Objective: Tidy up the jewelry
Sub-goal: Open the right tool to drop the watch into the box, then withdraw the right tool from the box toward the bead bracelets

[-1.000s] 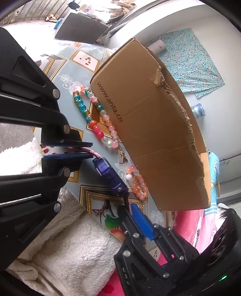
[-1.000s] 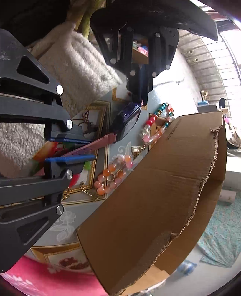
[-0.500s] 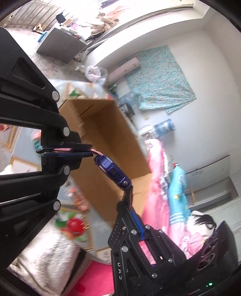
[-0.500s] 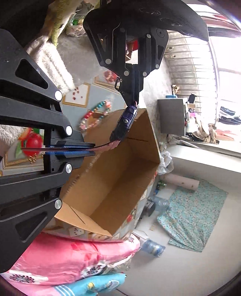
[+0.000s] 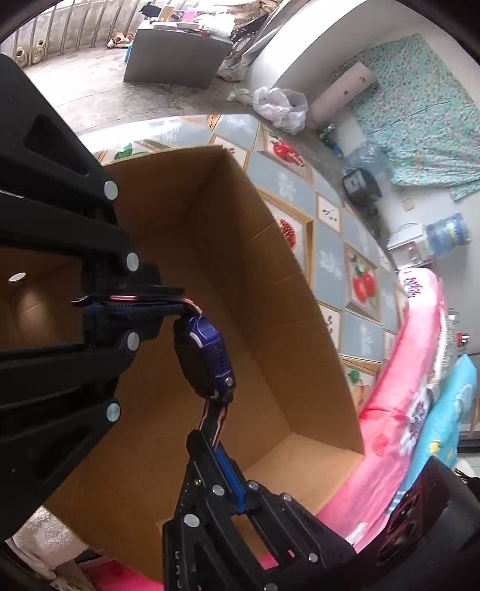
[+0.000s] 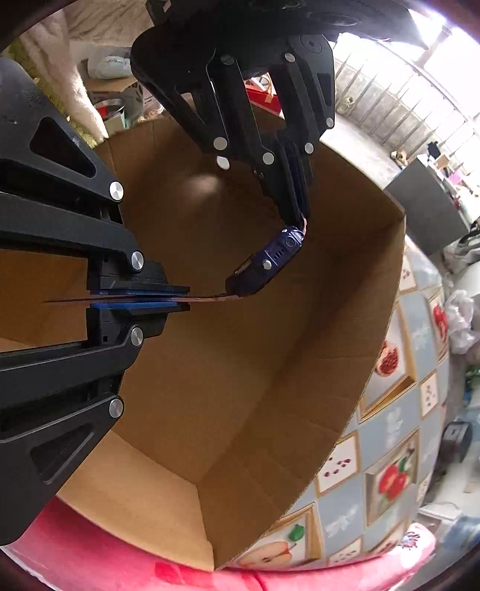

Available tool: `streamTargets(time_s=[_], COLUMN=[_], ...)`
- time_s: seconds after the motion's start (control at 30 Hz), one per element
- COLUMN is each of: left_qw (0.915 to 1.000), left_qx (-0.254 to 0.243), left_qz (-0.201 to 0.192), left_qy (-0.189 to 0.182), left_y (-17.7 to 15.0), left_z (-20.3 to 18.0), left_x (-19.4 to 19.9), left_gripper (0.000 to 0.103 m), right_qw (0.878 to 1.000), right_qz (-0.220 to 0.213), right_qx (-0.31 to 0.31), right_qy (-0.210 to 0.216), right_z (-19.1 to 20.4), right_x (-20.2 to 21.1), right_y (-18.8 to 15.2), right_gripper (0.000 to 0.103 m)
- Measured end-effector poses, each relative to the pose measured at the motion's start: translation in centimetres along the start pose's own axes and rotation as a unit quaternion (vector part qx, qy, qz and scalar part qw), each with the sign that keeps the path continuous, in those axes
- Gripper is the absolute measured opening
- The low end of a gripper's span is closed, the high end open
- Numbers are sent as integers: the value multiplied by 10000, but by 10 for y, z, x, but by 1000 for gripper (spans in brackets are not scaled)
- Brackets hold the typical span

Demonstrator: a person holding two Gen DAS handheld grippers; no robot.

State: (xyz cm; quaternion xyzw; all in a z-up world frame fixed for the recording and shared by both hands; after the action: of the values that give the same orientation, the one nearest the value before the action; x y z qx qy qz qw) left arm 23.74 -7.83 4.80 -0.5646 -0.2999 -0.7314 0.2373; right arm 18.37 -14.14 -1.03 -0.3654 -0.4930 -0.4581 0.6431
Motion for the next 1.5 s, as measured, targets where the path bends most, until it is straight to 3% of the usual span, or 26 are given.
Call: streamTargets(time_s=[0.07,0.2,0.27,0.37,0.53,0.63,0.7,0.77,0.8,0.87,1.0,1.1,1.27,1.4,1.5], left_qw=[9996,9982,9979,9988,9965,9929,9896,9868,9848,9812,9692,9538,9242,9073,9122], left_qx=[94,107,141,336,518,724,894,1102,1255,1555,2145,2508,2664,2713,2747], left_qz=[268,373,267,16,-508,-846,-1044,-1113,-1137,-1136,-1053,-887,-925,-1059,-1147], left_qy=[-73,459,571,360,413,416,418,421,378,146,-597,-1398,-2576,-3034,-2817], left_y=[11,31,36,37,33,20,2,-19,-32,-58,-105,-128,-143,-144,-146], left_z=[5,15,19,25,36,48,57,68,74,85,100,96,66,45,35], left_x=[-17,-35,-34,-23,5,28,42,49,51,50,32,5,-20,-21,-13], left_gripper=[8,19,26,34,35,57,64,75,77,80,82,82,82,82,82], right_qw=[9999,9990,9987,9971,9955,9925,9887,9814,9775,9683,9623,9609,9557,9547,9573], right_qz=[126,130,54,-156,-398,-763,-1155,-1613,-1805,-2177,-2325,-2125,-1943,-1910,-1877], right_qx=[-97,-264,-284,-201,-135,-108,-177,-360,-467,-769,-1366,-1763,-2007,-2046,-2006], right_qy=[-45,-336,-417,-722,-845,-946,-943,-979,-984,-955,-359,227,924,1008,906], right_z=[-9,-18,-19,-16,-7,-6,-5,-11,-18,-27,-51,-64,-56,-52,-53], right_x=[-9,-13,-12,-7,3,20,39,59,68,88,82,59,15,6,5], right_y=[11,19,17,10,-9,-26,-54,-86,-85,-109,-144,-164,-159,-151,-147], right_gripper=[2,10,16,17,17,17,17,26,37,49,53,53,53,49,43])
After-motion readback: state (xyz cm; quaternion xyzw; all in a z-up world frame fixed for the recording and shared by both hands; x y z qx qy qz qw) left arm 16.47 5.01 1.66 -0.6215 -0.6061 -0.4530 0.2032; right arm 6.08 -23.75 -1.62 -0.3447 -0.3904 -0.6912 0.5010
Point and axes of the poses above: each gripper's, at about its wrist camera, not at the fingertips, and x roughly against the way its jaws point, z to its left, y to its top, the point moved 4 cm from there along -x, roughly the way its jaws point, and after that the axes turned 15 degrees about z, right-handed, at the moved point
